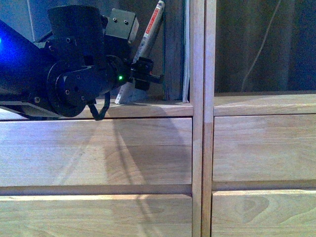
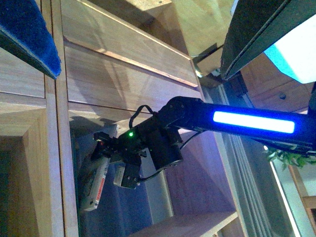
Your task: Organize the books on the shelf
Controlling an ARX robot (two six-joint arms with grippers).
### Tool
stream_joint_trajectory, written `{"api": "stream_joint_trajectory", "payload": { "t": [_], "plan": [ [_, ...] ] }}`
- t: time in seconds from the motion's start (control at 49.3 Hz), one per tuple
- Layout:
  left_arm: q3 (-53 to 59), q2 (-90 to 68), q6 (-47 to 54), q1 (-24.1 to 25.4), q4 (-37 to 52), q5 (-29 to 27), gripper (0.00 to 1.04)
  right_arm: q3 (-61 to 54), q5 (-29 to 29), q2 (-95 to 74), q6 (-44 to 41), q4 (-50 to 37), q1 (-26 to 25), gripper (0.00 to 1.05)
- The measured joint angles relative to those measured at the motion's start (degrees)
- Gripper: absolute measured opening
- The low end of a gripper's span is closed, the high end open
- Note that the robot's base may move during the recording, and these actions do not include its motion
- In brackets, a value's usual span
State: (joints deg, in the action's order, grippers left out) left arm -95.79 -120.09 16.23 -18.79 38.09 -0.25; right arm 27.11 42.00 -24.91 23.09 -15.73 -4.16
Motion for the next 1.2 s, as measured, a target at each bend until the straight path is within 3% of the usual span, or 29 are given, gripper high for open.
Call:
{"api": "stream_joint_trajectory", "payload": {
  "t": [0.284,0.507,0.65,0.812,1.055,1.198],
  "plan": [
    [6.4,3.6,-3.1,-0.3,3.1,1.0,0.98,0.0,0.0,0.0,0.0,0.0,0.0,0.98],
    [16.0,11.6,-7.1,0.4,6.4,2.8,0.97,0.0,0.0,0.0,0.0,0.0,0.0,0.98],
    [22.9,17.9,-8.0,1.6,6.6,0.4,0.97,0.0,0.0,0.0,0.0,0.0,0.0,0.98],
    [35.9,31.0,-7.9,4.1,8.3,2.8,0.97,0.0,0.0,0.0,0.0,0.0,0.0,0.98],
    [54.9,57.8,-13.9,9.8,-0.4,9.0,0.97,0.0,0.0,0.0,0.0,0.0,0.0,0.98],
    [55.8,60.7,-15.7,10.1,-0.7,9.3,0.97,0.0,0.0,0.0,0.0,0.0,0.0,0.98]
  ]
}}
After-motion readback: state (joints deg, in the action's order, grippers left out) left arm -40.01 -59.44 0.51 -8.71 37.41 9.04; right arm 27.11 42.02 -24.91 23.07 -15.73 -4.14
